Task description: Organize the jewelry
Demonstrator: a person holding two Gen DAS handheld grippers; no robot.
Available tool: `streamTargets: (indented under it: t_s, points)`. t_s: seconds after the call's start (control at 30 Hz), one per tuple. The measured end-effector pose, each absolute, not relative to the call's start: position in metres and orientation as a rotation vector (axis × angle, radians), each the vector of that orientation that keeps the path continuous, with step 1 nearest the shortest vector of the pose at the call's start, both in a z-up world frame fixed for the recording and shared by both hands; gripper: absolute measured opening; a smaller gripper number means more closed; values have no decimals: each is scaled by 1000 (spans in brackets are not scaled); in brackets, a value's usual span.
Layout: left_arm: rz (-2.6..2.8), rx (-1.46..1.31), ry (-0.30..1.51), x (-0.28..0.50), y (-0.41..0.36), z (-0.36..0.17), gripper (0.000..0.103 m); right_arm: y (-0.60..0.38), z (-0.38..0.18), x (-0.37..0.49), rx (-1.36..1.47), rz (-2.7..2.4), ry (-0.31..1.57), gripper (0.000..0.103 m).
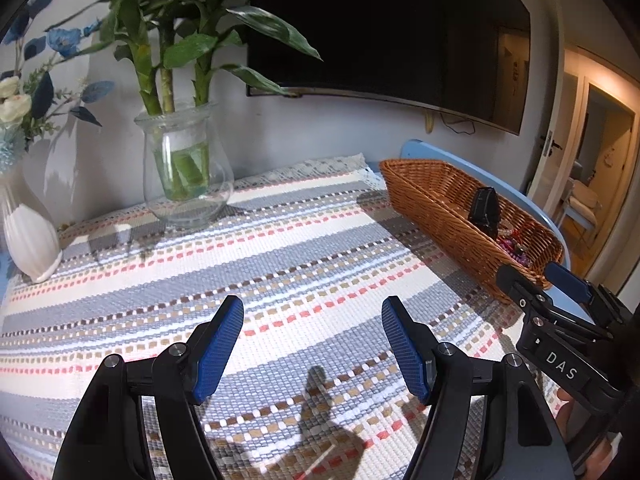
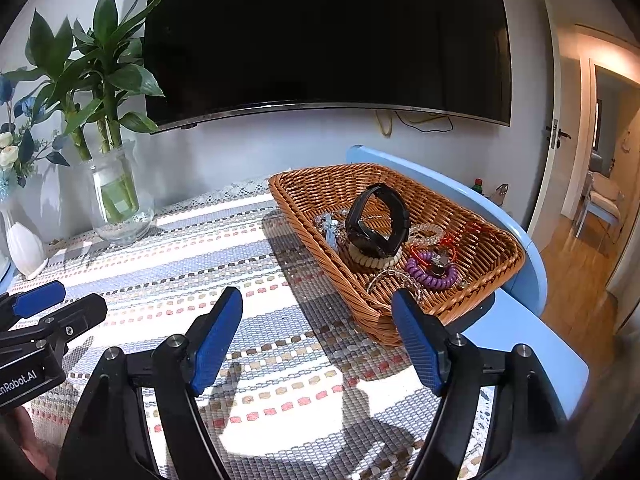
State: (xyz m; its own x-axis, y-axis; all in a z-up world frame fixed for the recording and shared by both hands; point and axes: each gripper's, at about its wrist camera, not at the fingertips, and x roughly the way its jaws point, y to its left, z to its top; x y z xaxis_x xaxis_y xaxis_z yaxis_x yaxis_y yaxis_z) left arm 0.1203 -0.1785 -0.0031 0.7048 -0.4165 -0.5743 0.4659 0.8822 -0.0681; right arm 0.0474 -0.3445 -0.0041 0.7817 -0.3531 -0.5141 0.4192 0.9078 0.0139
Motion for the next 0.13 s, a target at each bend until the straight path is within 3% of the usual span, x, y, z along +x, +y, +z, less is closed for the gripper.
streamTargets:
  t_s: [0.13]
  points:
    - [-459, 83, 587, 120, -175, 0, 73, -345, -5, 48, 130, -414, 533, 79]
